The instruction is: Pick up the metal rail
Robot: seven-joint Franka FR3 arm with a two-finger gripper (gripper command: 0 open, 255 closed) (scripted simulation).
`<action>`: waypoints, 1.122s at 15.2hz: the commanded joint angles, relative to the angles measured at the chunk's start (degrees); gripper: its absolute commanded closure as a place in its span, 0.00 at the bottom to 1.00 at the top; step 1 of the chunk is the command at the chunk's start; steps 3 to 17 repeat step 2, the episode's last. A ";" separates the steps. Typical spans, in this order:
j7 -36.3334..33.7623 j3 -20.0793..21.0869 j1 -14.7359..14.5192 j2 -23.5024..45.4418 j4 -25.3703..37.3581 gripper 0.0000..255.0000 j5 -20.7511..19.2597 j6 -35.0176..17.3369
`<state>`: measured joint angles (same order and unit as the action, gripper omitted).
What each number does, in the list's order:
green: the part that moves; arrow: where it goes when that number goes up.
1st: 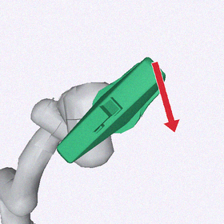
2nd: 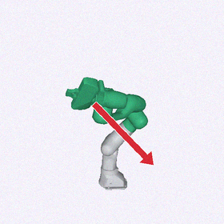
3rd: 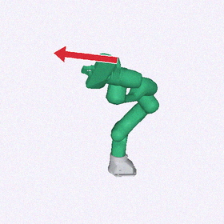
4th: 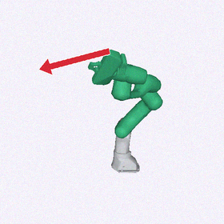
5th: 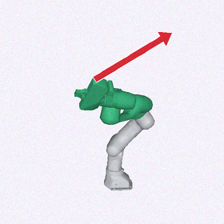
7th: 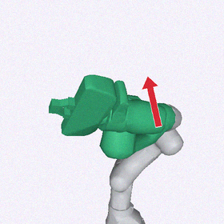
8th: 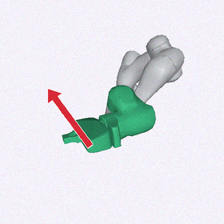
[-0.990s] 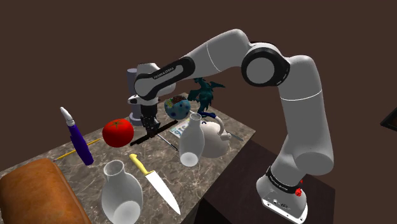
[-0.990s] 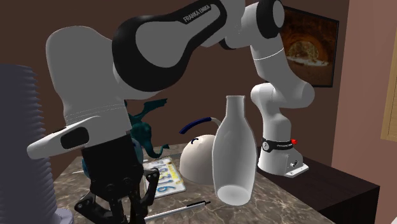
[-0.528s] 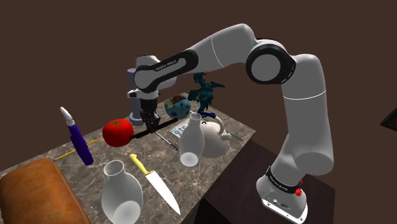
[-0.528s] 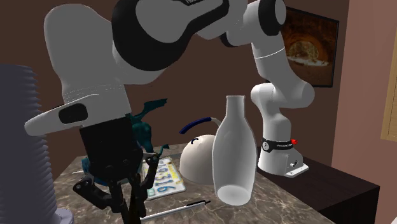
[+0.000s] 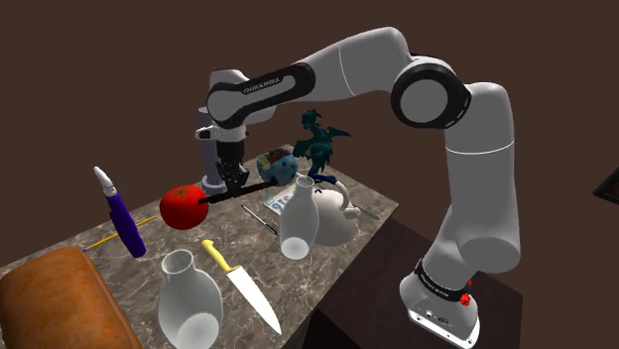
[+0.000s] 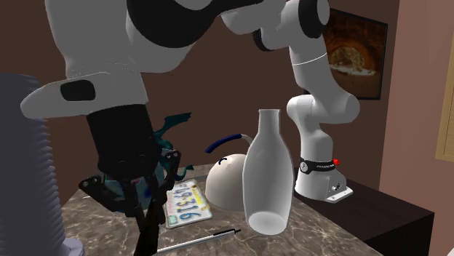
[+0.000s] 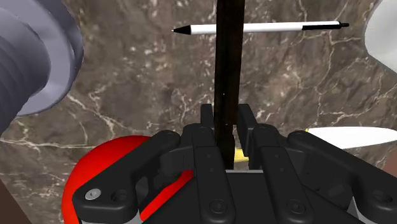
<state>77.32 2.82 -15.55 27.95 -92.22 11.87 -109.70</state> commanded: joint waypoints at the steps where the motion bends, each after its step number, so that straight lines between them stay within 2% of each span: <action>1: 0.00 -0.05 0.10 -0.45 0.20 1.00 -0.04 0.66; 17: 0.00 -0.05 0.10 -0.44 0.20 1.00 -0.04 0.67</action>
